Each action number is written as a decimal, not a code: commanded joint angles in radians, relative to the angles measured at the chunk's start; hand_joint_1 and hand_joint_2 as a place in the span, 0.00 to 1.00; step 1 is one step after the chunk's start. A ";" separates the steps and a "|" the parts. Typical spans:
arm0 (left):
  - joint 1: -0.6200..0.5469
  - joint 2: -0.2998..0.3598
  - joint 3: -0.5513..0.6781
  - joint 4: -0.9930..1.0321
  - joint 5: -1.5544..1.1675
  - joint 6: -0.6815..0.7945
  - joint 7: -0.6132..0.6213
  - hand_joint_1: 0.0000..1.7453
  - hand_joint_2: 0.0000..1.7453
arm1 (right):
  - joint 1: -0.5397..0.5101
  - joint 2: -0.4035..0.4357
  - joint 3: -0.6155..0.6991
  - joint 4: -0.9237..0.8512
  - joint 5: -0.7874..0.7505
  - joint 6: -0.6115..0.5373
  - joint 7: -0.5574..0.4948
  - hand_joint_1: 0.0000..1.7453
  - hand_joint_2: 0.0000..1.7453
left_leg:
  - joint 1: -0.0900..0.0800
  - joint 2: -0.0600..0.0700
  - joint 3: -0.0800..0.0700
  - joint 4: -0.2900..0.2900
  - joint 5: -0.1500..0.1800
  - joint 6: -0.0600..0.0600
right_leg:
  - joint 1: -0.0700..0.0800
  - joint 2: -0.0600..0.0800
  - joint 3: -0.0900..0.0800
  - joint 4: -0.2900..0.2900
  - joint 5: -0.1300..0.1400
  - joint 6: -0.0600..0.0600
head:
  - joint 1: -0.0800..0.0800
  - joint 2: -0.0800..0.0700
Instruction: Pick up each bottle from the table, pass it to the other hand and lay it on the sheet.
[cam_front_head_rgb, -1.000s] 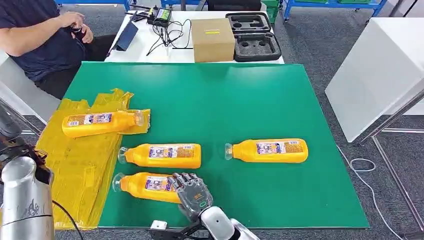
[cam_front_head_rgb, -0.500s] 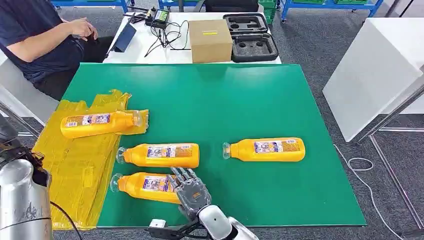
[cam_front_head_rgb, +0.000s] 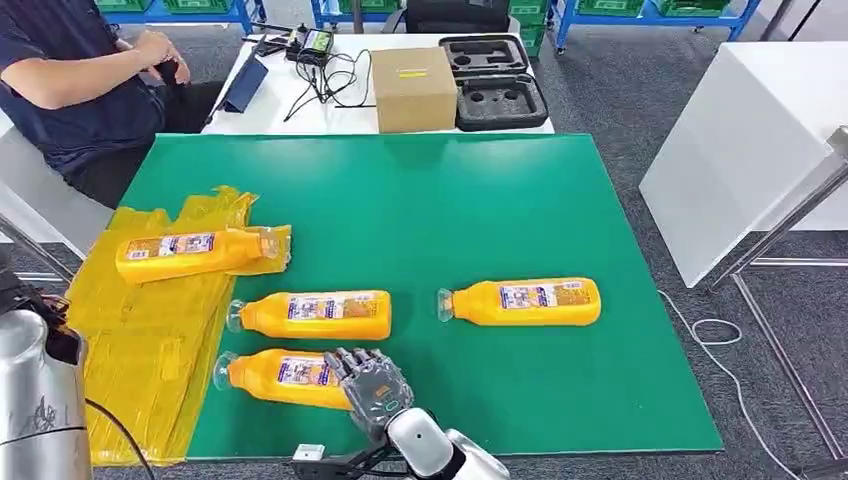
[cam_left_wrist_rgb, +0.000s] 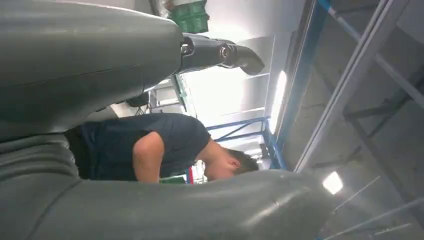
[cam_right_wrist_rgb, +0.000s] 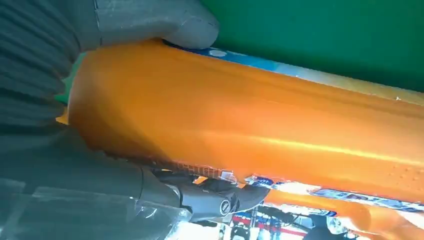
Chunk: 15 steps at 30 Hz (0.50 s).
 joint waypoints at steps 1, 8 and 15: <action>-0.016 -0.014 0.016 0.065 0.000 -0.003 -0.002 0.00 0.00 | 0.078 -0.030 -0.014 0.147 -0.029 0.039 -0.016 1.00 1.00 | 0.001 -0.006 -0.012 0.000 0.004 -0.001 | 0.001 -0.007 -0.004 0.000 0.003 0.000 | 0.000 0.000; 0.020 -0.014 0.035 0.035 0.005 -0.034 0.002 0.00 0.00 | 0.193 -0.096 -0.071 -0.287 -0.214 0.031 -0.083 1.00 1.00 | 0.003 -0.007 -0.016 0.004 0.002 -0.004 | 0.002 -0.009 -0.016 0.002 0.000 -0.004 | 0.000 0.000; 0.048 -0.014 0.054 -0.016 0.011 -0.057 0.001 0.00 0.00 | 0.326 -0.247 -0.117 -0.886 -0.334 0.060 -0.129 1.00 1.00 | 0.001 -0.008 -0.001 0.001 -0.004 -0.001 | 0.001 -0.008 0.009 0.001 -0.009 -0.003 | 0.000 0.000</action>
